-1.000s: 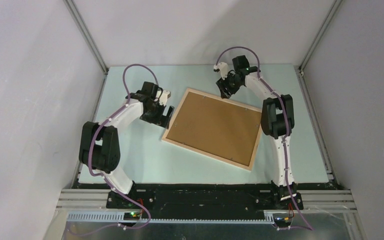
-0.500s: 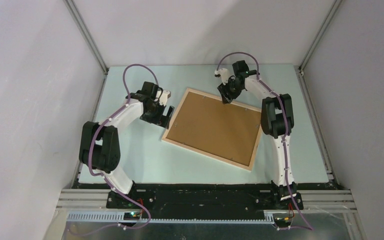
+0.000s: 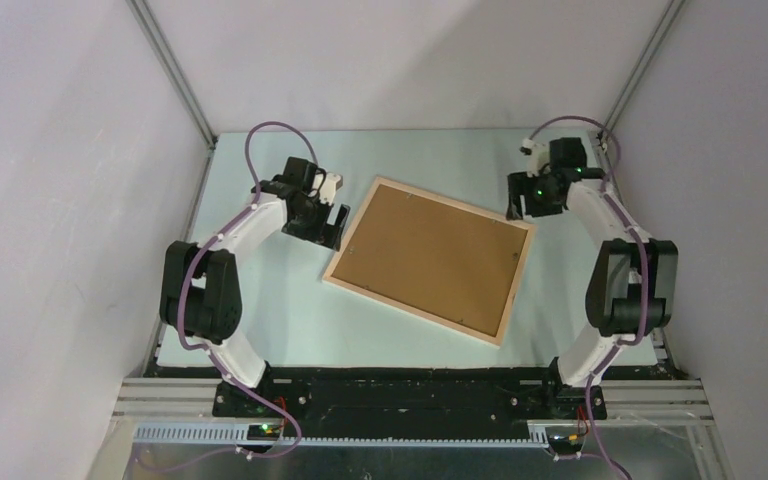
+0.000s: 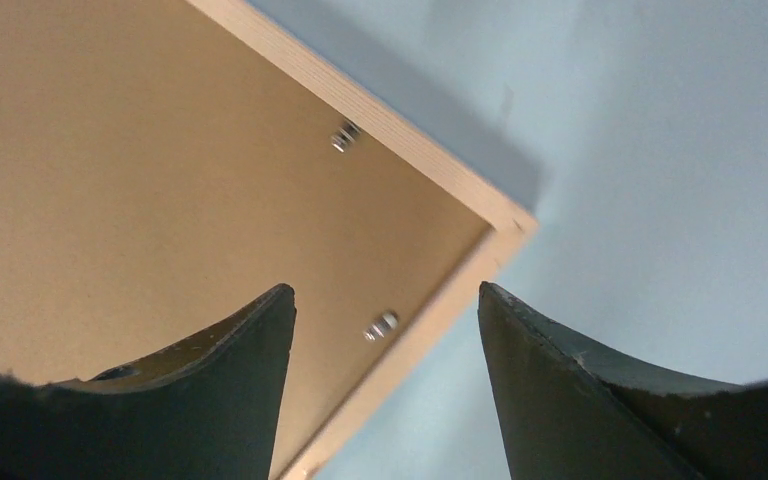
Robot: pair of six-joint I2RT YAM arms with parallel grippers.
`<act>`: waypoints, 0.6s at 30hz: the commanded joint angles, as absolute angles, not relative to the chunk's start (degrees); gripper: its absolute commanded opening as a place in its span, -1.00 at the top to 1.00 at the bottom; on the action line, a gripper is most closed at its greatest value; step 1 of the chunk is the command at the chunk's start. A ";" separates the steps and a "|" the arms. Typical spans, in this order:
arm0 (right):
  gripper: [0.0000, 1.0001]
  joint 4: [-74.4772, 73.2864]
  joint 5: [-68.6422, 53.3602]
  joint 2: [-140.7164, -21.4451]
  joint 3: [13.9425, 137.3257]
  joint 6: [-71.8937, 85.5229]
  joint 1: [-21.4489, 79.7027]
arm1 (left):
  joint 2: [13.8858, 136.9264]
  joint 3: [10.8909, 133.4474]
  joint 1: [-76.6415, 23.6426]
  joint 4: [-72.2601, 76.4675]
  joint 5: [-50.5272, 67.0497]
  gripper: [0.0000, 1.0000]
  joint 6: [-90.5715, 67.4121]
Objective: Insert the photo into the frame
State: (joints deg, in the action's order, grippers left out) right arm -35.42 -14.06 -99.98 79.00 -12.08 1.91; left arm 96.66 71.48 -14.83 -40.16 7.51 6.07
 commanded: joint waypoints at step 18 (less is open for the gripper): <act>-0.25 -31.74 -15.77 -106.71 70.47 2.48 -9.19 | 95.07 71.99 -14.68 -39.25 8.97 -0.94 5.40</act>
State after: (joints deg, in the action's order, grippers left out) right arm -34.09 -14.55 -104.62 70.19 0.12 -9.13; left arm 96.66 71.57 -14.83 -40.14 8.01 5.96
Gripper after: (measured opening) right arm 0.633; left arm 0.972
